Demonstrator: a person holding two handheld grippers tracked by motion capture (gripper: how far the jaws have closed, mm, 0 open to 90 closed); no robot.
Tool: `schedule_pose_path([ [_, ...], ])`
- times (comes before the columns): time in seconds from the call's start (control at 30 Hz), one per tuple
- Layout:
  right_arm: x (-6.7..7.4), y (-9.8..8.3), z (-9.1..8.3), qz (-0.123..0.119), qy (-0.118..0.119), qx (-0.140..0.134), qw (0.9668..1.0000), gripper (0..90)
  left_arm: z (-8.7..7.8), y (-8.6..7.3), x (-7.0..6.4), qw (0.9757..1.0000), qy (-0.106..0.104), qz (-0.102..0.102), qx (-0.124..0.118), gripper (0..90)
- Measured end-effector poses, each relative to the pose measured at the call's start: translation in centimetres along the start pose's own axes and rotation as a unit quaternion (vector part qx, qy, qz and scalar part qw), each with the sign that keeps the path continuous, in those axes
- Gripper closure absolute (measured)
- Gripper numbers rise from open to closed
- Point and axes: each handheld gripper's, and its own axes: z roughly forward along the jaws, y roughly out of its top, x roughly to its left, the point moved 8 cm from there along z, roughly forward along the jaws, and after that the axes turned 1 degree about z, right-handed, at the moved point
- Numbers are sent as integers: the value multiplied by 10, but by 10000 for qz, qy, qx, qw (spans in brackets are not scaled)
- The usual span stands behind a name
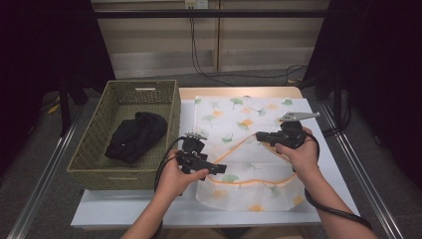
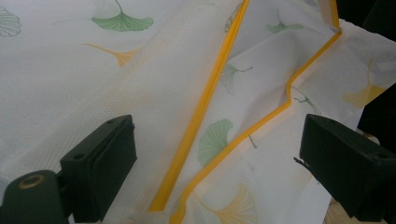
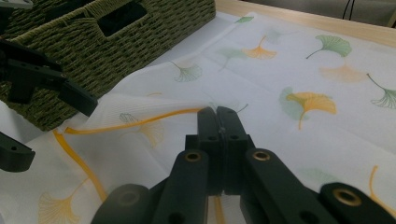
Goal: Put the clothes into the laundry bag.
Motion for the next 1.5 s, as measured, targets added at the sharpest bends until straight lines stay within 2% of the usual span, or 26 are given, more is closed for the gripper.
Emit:
schedule_pose_path([
  [0.4,2,14,-5,-60,22,-37,10000,900,1,0,3,10000,-7,-16,20,99],
  [0.47,3,17,-6,-46,92,-79,9999,900,1,0,4,10000,-3,2,40,97],
  [0.5,4,19,-6,-50,86,-84,9999,900,0,0,4,10000,4,-52,20,95],
  [0.63,5,23,-6,-130,69,-52,9999,900,0,-1,5,10000,-2,-64,44,94],
  [0.93,3,28,-7,-72,62,-115,9999,900,-4,4,5,10000,16,-33,19,94],
  [1.4,-2,31,-2,-3,149,-62,9999,900,-20,18,8,9999,100,50,-19,91],
  [1.5,-2,30,-1,3,156,-46,9999,900,-24,20,9,9999,93,67,42,91],
])
